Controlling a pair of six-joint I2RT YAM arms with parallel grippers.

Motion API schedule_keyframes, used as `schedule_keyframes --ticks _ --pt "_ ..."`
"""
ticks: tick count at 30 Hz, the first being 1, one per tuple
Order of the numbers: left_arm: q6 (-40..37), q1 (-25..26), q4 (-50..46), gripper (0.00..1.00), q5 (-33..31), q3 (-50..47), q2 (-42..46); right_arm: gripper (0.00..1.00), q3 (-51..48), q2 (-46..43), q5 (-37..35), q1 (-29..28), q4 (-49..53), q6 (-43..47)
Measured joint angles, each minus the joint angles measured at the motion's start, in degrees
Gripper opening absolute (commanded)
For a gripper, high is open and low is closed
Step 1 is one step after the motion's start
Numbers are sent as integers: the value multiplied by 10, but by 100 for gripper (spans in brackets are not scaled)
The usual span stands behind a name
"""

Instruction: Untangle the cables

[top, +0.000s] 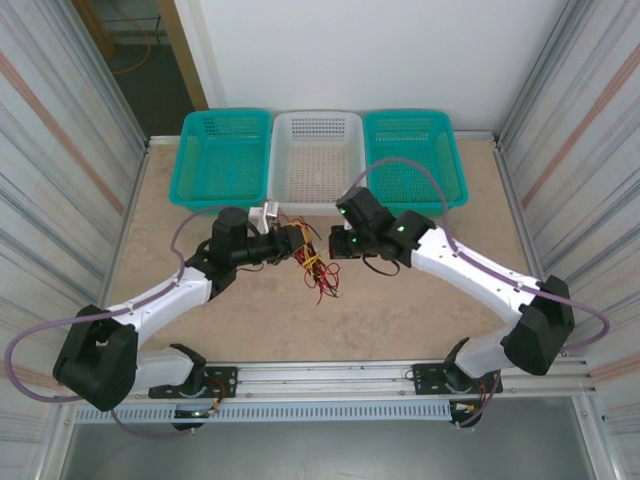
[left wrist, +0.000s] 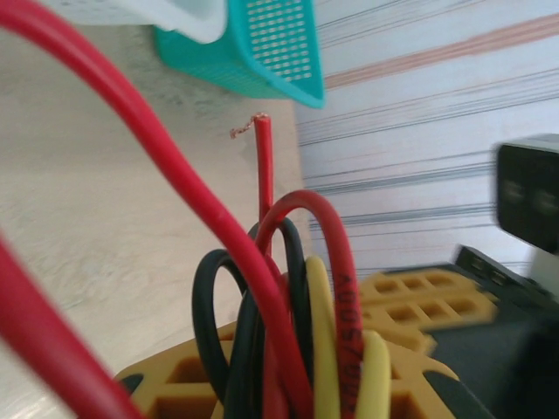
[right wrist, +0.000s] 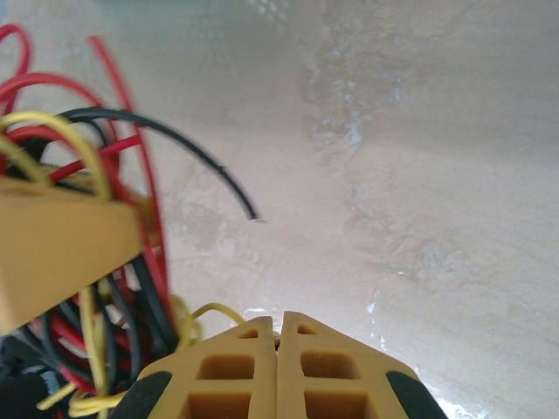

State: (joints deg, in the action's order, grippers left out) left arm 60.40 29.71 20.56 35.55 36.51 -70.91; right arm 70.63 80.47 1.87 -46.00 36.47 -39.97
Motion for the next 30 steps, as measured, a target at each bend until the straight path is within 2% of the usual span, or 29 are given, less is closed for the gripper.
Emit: schedule_keyframes --ticks 6,11,17,24,30 --pt "15 8 65 0 12 -7 0 0 -39 -40 67 58 -26 -2" --pt "68 8 157 0 13 -37 0 0 -93 -71 125 106 -66 -16" --pt "116 43 228 0 -1 -39 -7 0 -175 -74 198 137 -177 -49" --pt "160 71 344 0 -85 -39 -9 0 -242 -77 251 146 -355 -123" --pt "175 70 450 0 -159 -39 -26 0 -319 -105 248 140 -505 -203"
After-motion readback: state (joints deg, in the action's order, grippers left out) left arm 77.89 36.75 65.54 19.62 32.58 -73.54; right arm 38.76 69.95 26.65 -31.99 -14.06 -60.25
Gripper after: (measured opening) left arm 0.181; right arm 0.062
